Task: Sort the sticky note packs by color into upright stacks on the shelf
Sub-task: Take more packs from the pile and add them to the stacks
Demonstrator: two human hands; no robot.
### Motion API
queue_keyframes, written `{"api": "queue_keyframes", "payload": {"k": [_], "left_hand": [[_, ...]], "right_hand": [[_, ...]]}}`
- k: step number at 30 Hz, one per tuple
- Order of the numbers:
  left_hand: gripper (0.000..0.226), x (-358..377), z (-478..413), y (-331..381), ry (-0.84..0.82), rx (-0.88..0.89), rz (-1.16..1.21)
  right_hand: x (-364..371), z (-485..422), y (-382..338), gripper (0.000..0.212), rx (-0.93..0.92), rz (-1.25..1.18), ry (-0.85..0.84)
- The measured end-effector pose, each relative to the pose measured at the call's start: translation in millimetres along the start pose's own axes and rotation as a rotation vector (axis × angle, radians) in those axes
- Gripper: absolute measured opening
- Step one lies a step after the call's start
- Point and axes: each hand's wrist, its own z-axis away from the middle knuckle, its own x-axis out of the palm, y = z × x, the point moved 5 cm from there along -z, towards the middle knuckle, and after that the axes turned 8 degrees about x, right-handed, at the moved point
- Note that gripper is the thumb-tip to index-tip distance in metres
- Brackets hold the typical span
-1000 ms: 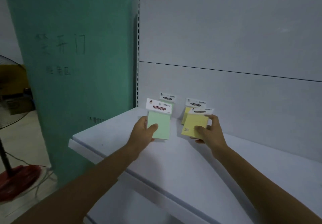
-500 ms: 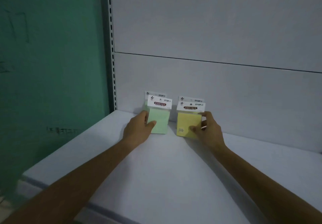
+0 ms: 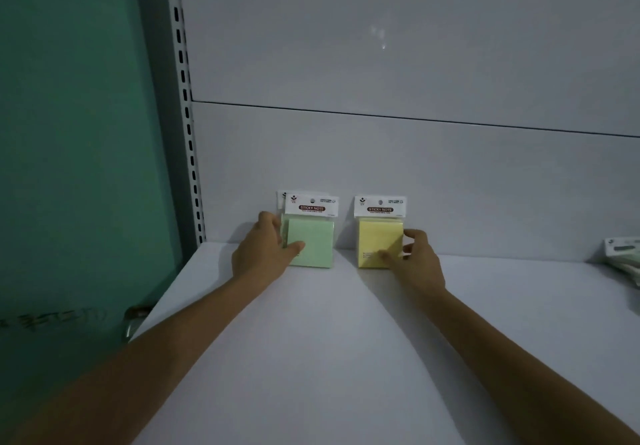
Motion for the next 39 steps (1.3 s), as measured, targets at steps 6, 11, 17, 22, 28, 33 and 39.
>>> {"api": "queue_keyframes", "payload": {"k": [6, 11, 17, 22, 28, 33, 39], "left_hand": [[0.057, 13.5, -4.3, -11.8, 0.044, 0.013, 0.189], [0.047, 17.0, -8.7, -18.9, 0.025, -0.025, 0.306], [0.031, 15.0, -8.9, -22.4, 0.012, -0.084, 0.42], [0.026, 18.7, -7.1, -18.7, 0.001, -0.066, 0.375], [0.019, 19.1, -10.3, -20.3, 0.001, -0.055, 0.362], [0.019, 18.4, -9.5, -20.5, 0.015, -0.034, 0.365], [0.044, 17.1, -7.6, -18.6, 0.011, -0.022, 0.396]], "right_hand": [[6.6, -0.8, 8.3, 0.051, 0.083, 0.032, 0.075], [5.8, -2.4, 9.2, 0.049, 0.073, 0.06, 0.101], [4.4, -0.1, 7.5, 0.047, 0.054, 0.073, 0.102], [3.2, 0.5, 6.3, 0.05, 0.048, 0.083, 0.097], [4.2, -0.7, 6.3, 0.049, 0.042, 0.076, 0.096], [5.0, -0.2, 6.4, 0.049, 0.049, 0.077, 0.089], [5.5, 3.8, 3.2, 0.06, 0.044, 0.063, 0.079]]}}
